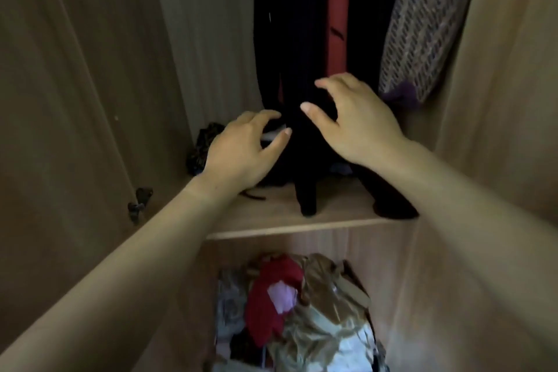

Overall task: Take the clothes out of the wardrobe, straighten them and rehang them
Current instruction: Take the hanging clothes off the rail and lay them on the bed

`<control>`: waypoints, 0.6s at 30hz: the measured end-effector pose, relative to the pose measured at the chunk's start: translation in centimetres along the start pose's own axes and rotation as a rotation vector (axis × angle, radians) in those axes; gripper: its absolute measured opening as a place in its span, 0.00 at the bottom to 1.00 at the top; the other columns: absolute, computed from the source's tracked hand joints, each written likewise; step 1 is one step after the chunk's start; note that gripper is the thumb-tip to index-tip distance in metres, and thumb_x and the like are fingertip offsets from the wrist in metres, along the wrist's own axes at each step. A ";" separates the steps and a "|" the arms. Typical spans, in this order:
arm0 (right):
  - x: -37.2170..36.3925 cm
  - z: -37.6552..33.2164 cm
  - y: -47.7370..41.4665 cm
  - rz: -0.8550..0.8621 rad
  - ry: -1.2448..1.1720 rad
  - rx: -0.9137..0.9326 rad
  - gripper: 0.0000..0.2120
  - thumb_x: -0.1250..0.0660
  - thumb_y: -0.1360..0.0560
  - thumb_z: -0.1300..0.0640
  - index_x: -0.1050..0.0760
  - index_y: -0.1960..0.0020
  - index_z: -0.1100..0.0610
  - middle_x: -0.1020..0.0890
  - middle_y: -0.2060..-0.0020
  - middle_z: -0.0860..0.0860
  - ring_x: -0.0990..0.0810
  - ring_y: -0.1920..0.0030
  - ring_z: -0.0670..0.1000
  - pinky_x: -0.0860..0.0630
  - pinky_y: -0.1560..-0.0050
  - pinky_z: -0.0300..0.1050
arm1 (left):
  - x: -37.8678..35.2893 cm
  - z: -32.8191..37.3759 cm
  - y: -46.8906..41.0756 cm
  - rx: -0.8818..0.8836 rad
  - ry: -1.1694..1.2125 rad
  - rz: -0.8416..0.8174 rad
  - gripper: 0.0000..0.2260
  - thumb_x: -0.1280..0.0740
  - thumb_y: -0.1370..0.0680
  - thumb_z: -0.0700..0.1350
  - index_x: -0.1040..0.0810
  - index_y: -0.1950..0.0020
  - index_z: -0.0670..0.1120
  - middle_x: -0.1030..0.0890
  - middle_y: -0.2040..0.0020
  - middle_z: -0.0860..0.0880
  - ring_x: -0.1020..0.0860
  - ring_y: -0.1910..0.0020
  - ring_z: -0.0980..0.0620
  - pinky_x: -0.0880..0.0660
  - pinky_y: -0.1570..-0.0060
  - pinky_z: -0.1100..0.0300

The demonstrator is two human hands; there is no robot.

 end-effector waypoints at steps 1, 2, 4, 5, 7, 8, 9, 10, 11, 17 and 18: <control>-0.2 0.5 -2.8 0.024 0.008 0.026 0.26 0.44 0.22 0.42 0.34 0.31 0.57 0.31 0.33 0.54 0.32 0.35 0.55 0.31 0.41 0.49 | 0.2 -0.8 -2.5 -0.010 0.002 0.012 0.25 0.46 0.23 0.63 0.31 0.31 0.52 0.26 0.36 0.47 0.27 0.39 0.48 0.28 0.47 0.55; -0.4 1.0 -5.5 0.041 0.011 0.049 0.25 0.44 0.22 0.42 0.34 0.31 0.57 0.31 0.33 0.53 0.32 0.34 0.55 0.31 0.40 0.50 | 0.4 -1.7 -5.0 -0.016 0.009 0.023 0.24 0.45 0.22 0.62 0.31 0.31 0.52 0.26 0.36 0.47 0.27 0.39 0.48 0.29 0.47 0.55; -0.5 2.1 -11.0 0.078 0.008 0.085 0.25 0.43 0.22 0.42 0.34 0.31 0.57 0.30 0.34 0.53 0.32 0.34 0.54 0.30 0.40 0.50 | 1.0 -3.2 -9.8 -0.024 0.032 0.067 0.24 0.46 0.22 0.62 0.31 0.31 0.52 0.26 0.36 0.48 0.28 0.38 0.49 0.30 0.45 0.55; -0.5 2.7 -13.6 0.104 0.012 0.103 0.26 0.43 0.22 0.42 0.35 0.31 0.57 0.30 0.34 0.53 0.32 0.35 0.54 0.30 0.40 0.49 | 1.3 -3.9 -12.1 -0.026 0.040 0.098 0.24 0.46 0.22 0.62 0.31 0.31 0.52 0.26 0.36 0.48 0.28 0.37 0.50 0.30 0.43 0.55; -0.3 3.9 -18.6 0.162 0.033 0.146 0.26 0.43 0.22 0.42 0.34 0.31 0.57 0.30 0.34 0.53 0.32 0.35 0.54 0.31 0.39 0.48 | 1.7 -5.4 -16.4 -0.027 0.035 0.159 0.22 0.44 0.22 0.61 0.30 0.32 0.52 0.26 0.36 0.48 0.28 0.37 0.49 0.31 0.42 0.55; -0.2 4.4 -21.0 0.189 0.047 0.165 0.26 0.43 0.22 0.42 0.34 0.31 0.57 0.30 0.34 0.54 0.32 0.35 0.54 0.31 0.39 0.47 | 1.8 -6.0 -18.5 -0.032 0.030 0.181 0.22 0.43 0.22 0.60 0.30 0.32 0.51 0.26 0.36 0.47 0.28 0.37 0.49 0.31 0.42 0.56; -0.2 4.8 -23.4 0.210 0.065 0.182 0.26 0.42 0.22 0.43 0.34 0.31 0.57 0.31 0.34 0.54 0.32 0.35 0.54 0.32 0.39 0.47 | 1.9 -6.6 -20.6 -0.040 0.025 0.196 0.22 0.43 0.22 0.60 0.29 0.32 0.50 0.26 0.36 0.47 0.28 0.37 0.48 0.32 0.42 0.56; -0.2 5.2 -25.7 0.228 0.086 0.197 0.26 0.42 0.22 0.43 0.34 0.31 0.58 0.31 0.34 0.54 0.32 0.35 0.54 0.33 0.38 0.46 | 1.9 -7.1 -22.6 -0.046 0.021 0.210 0.23 0.43 0.23 0.61 0.29 0.32 0.50 0.26 0.37 0.46 0.28 0.37 0.48 0.32 0.42 0.56; -0.2 5.6 -27.9 0.246 0.108 0.211 0.26 0.42 0.22 0.43 0.34 0.30 0.58 0.31 0.33 0.54 0.33 0.34 0.54 0.35 0.38 0.44 | 2.1 -7.6 -24.6 -0.050 0.016 0.223 0.24 0.44 0.23 0.61 0.30 0.32 0.50 0.26 0.37 0.46 0.28 0.37 0.47 0.32 0.42 0.56; 1.2 6.2 -38.7 0.447 0.349 0.271 0.27 0.39 0.23 0.45 0.35 0.30 0.58 0.36 0.30 0.54 0.41 0.29 0.55 0.38 0.33 0.49 | 3.4 -9.5 -36.1 -0.129 -0.009 0.321 0.25 0.44 0.24 0.63 0.30 0.32 0.51 0.26 0.37 0.44 0.28 0.37 0.46 0.34 0.44 0.58; 1.6 6.3 -39.9 0.483 0.409 0.274 0.27 0.39 0.23 0.45 0.36 0.29 0.57 0.38 0.29 0.54 0.43 0.28 0.56 0.39 0.31 0.50 | 3.8 -9.6 -37.9 -0.148 0.001 0.341 0.23 0.43 0.23 0.61 0.30 0.32 0.51 0.26 0.36 0.44 0.29 0.36 0.46 0.34 0.45 0.59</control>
Point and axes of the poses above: each hand's wrist, its own y-axis away from the middle knuckle, its own x-axis out of the back of the hand, z = x × y, the point moved 6 cm from there along -y, towards the middle knuckle
